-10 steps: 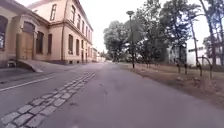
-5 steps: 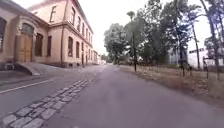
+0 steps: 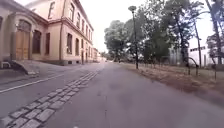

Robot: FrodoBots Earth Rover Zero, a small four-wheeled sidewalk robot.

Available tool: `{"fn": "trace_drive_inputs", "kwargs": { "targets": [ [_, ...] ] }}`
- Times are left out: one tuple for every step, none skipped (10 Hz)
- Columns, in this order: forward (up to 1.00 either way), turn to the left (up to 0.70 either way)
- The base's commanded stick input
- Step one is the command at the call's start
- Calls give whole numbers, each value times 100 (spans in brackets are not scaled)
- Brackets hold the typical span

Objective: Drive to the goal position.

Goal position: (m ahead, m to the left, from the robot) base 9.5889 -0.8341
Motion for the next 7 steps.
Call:
{"fn": "trace_drive_inputs", "kwargs": {
  "targets": [
    [85,1],
    [85,1],
    [85,1],
    [85,1],
    [85,1],
    [85,1],
    [85,1]
  ]
}}
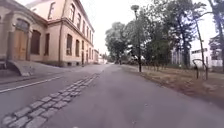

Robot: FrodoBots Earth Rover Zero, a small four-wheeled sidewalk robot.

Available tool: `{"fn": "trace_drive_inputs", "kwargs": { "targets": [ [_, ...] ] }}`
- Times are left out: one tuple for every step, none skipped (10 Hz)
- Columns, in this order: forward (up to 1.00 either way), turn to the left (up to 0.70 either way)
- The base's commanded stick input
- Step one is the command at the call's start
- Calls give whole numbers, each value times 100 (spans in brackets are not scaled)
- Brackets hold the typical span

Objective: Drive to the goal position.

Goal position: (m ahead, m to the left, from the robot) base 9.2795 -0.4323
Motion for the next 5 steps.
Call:
{"fn": "trace_drive_inputs", "kwargs": {
  "targets": [
    [85,1],
    [85,1],
    [85,1],
    [85,1],
    [85,1]
  ]
}}
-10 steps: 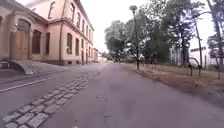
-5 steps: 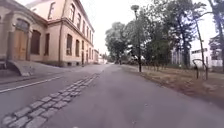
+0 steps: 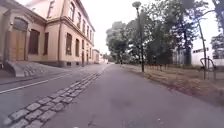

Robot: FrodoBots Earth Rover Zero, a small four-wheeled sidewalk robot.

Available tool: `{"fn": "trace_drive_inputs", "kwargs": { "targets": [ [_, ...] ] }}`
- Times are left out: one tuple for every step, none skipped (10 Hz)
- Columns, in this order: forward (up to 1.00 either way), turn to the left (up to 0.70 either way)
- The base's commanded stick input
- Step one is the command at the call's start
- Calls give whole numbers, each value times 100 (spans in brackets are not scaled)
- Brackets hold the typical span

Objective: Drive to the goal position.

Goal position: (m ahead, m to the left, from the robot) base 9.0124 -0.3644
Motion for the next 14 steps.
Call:
{"fn": "trace_drive_inputs", "kwargs": {
  "targets": [
    [85,1],
    [85,-3],
    [85,-33],
    [85,-33],
    [85,-33],
    [85,-23],
    [85,1],
    [85,1],
    [85,1],
    [85,1],
    [85,1],
    [85,1],
    [85,1],
    [85,1]
  ]
}}
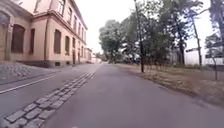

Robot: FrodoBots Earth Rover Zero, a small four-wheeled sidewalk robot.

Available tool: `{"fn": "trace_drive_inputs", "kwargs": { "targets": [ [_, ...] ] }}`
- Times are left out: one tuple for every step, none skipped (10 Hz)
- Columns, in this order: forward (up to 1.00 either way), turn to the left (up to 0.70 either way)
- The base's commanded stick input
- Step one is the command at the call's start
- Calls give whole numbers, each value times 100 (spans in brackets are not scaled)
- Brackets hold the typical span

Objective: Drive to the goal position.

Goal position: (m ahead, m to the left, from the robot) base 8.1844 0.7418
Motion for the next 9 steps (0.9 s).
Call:
{"fn": "trace_drive_inputs", "kwargs": {
  "targets": [
    [85,1],
    [85,1],
    [85,1],
    [85,1],
    [85,1],
    [85,1],
    [85,1],
    [85,1],
    [85,1]
  ]
}}
